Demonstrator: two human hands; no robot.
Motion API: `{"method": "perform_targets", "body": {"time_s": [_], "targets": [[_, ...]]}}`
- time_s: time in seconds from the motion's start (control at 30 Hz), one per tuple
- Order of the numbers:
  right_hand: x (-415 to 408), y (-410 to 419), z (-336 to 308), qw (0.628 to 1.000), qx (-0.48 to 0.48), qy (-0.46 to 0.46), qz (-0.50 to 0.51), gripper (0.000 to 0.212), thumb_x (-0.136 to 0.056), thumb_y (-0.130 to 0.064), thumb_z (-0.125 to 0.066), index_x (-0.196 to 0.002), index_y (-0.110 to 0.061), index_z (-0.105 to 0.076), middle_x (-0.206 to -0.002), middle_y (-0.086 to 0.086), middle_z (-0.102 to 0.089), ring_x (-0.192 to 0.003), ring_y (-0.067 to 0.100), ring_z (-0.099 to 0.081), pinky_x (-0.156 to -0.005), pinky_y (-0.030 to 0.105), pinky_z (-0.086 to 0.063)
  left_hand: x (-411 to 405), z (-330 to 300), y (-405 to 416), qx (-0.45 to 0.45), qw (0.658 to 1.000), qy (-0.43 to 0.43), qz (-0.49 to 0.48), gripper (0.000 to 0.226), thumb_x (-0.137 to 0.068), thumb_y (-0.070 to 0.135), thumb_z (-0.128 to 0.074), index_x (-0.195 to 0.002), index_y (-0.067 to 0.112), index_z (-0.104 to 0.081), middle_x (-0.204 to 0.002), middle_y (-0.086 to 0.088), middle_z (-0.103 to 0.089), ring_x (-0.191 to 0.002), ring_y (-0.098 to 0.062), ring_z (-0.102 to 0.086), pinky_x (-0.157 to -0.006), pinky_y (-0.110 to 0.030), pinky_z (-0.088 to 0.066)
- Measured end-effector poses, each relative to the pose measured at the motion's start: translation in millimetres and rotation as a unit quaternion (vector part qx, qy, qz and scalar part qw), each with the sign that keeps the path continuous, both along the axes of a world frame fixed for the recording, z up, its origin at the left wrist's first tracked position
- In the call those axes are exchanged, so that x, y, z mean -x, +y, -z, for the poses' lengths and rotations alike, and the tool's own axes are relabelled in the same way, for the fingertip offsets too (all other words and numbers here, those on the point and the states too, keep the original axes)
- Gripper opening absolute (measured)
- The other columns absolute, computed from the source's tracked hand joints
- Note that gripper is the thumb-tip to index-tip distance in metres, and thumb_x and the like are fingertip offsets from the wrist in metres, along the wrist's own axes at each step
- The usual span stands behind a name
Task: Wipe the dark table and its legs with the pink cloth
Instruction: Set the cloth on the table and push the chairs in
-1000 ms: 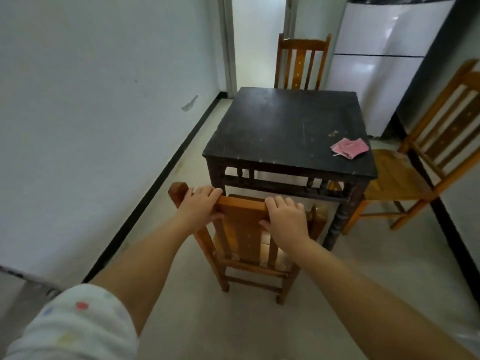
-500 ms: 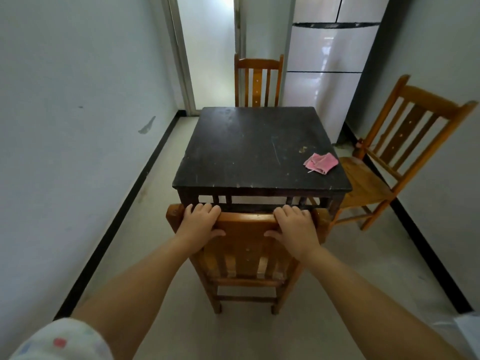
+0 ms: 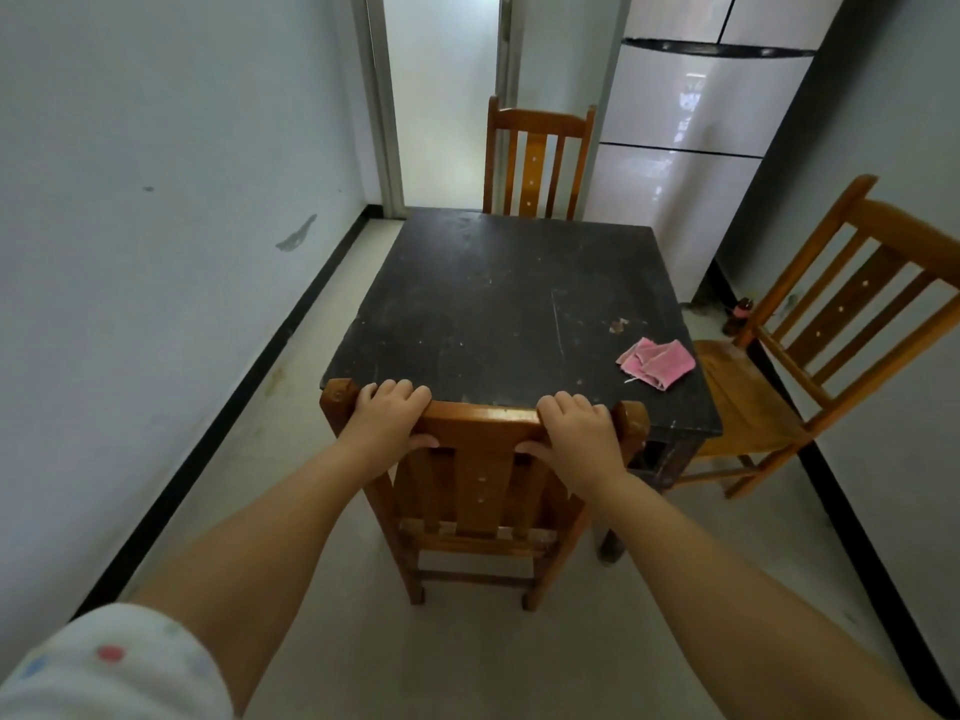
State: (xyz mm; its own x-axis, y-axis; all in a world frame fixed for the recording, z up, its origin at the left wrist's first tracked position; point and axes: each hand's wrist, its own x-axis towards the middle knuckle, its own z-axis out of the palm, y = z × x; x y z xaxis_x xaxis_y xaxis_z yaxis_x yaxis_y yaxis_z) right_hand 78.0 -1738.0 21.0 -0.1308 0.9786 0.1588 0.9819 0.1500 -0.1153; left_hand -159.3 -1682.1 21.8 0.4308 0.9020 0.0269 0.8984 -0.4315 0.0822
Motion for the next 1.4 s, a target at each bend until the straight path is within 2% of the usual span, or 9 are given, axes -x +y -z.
{"method": "perform_targets", "body": {"time_s": [0.3, 0.43, 0.53, 0.67, 0.77, 0.97, 1.13, 1.27, 1.4], "targets": [[-4.0, 10.2, -1.2, 1.000, 0.006, -0.007, -0.013, 0.040, -0.085, -0.054, -0.054, -0.105, -0.020, -0.050, -0.102, 0.000, -0.055, -0.095, 0.019, -0.052, -0.080, 0.032, -0.038, -5.6, -3.2, 6.0, 0.004, 0.999, 0.028, -0.016, 0.044, -0.086, 0.046, -0.055, -0.119, 0.020, -0.043, -0.115, -0.003, -0.051, -0.110, -0.021, -0.046, -0.104, -0.039, -0.031], [2.1, 17.7, -17.6, 0.999, 0.038, -0.003, -0.016, 0.058, -0.086, -0.068, -0.031, -0.121, -0.024, -0.045, -0.116, -0.001, -0.052, -0.108, 0.019, -0.049, -0.095, 0.039, -0.038, -5.9, -25.2, -1.3, 0.012, 0.997, 0.072, 0.020, 0.062, -0.087, 0.050, -0.049, -0.138, 0.022, -0.028, -0.136, -0.004, -0.041, -0.128, -0.024, -0.035, -0.112, -0.044, -0.020], [26.8, 36.8, -47.0, 0.997, -0.042, -0.004, -0.060, 0.063, -0.089, -0.063, -0.026, -0.137, -0.024, -0.037, -0.134, 0.002, -0.046, -0.126, 0.023, -0.040, -0.107, 0.047, -0.028, 12.2, -64.9, -8.2, -0.083, 0.995, 0.030, 0.039, 0.065, -0.090, 0.052, -0.043, -0.143, 0.020, -0.023, -0.141, -0.003, -0.039, -0.131, -0.023, -0.033, -0.111, -0.038, -0.019], [99.9, 58.2, -89.5, 0.982, -0.115, -0.010, -0.148, 0.058, -0.094, -0.053, -0.030, -0.143, -0.022, -0.029, -0.146, 0.007, -0.032, -0.137, 0.026, -0.026, -0.113, 0.053, -0.016, 83.5, -94.7, -24.5, -0.150, 0.985, -0.051, -0.070, 0.058, -0.091, 0.044, -0.046, -0.139, 0.013, -0.033, -0.130, -0.011, -0.049, -0.117, -0.027, -0.045, -0.102, -0.040, -0.032], [171.7, 58.5, -91.7, 0.971, -0.090, -0.025, -0.218, 0.061, -0.095, -0.054, -0.026, -0.147, -0.025, -0.015, -0.153, 0.007, -0.016, -0.142, 0.027, -0.012, -0.115, 0.054, -0.008, 151.3, -78.3, -52.7, -0.174, 0.974, -0.018, -0.146, 0.058, -0.092, 0.046, -0.042, -0.136, 0.009, -0.037, -0.129, -0.016, -0.049, -0.118, -0.033, -0.047, -0.104, -0.050, -0.030], [301.9, 43.7, -32.7, 0.948, -0.039, -0.051, -0.311, 0.068, -0.094, -0.058, -0.023, -0.149, -0.025, 0.000, -0.158, 0.007, 0.000, -0.145, 0.027, 0.003, -0.114, 0.054, -0.002, 261.1, -30.6, -98.0, -0.114, 0.958, 0.028, -0.261, 0.064, -0.087, 0.050, -0.030, -0.133, 0.007, -0.036, -0.127, -0.020, -0.049, -0.119, -0.029, -0.037, -0.098, -0.060, -0.034], [371.6, 49.5, 17.9, 0.954, 0.045, -0.074, -0.287, 0.068, -0.094, -0.059, -0.018, -0.148, -0.026, 0.007, -0.158, 0.004, 0.010, -0.144, 0.024, 0.013, -0.115, 0.056, 0.002, 337.5, 9.9, -100.5, -0.051, 0.961, 0.027, -0.271, 0.063, -0.087, 0.051, -0.026, -0.135, 0.011, -0.029, -0.129, -0.015, -0.043, -0.120, -0.026, -0.030, -0.098, -0.061, -0.035], [416.7, 52.4, 49.2, 0.961, 0.103, -0.061, -0.249, 0.068, -0.094, -0.060, -0.019, -0.148, -0.029, 0.007, -0.158, 0.003, 0.012, -0.144, 0.024, 0.015, -0.114, 0.057, 0.005, 379.1, 38.3, -90.3, 0.008, 0.963, 0.035, -0.267, 0.072, -0.087, 0.055, -0.012, -0.146, 0.014, -0.012, -0.146, -0.013, -0.026, -0.136, -0.025, -0.017, -0.112, -0.052, -0.009], [452.2, 65.2, 67.9, 0.966, 0.145, -0.064, -0.203, 0.067, -0.094, -0.060, -0.018, -0.147, -0.031, 0.010, -0.158, 0.002, 0.013, -0.144, 0.024, 0.015, -0.111, 0.055, 0.010, 409.8, 63.0, -59.6, 0.043, 0.969, 0.038, -0.242, 0.068, -0.094, 0.050, -0.024, -0.146, 0.016, 0.003, -0.151, -0.010, -0.011, -0.141, -0.024, -0.006, -0.114, -0.048, 0.002]]}}
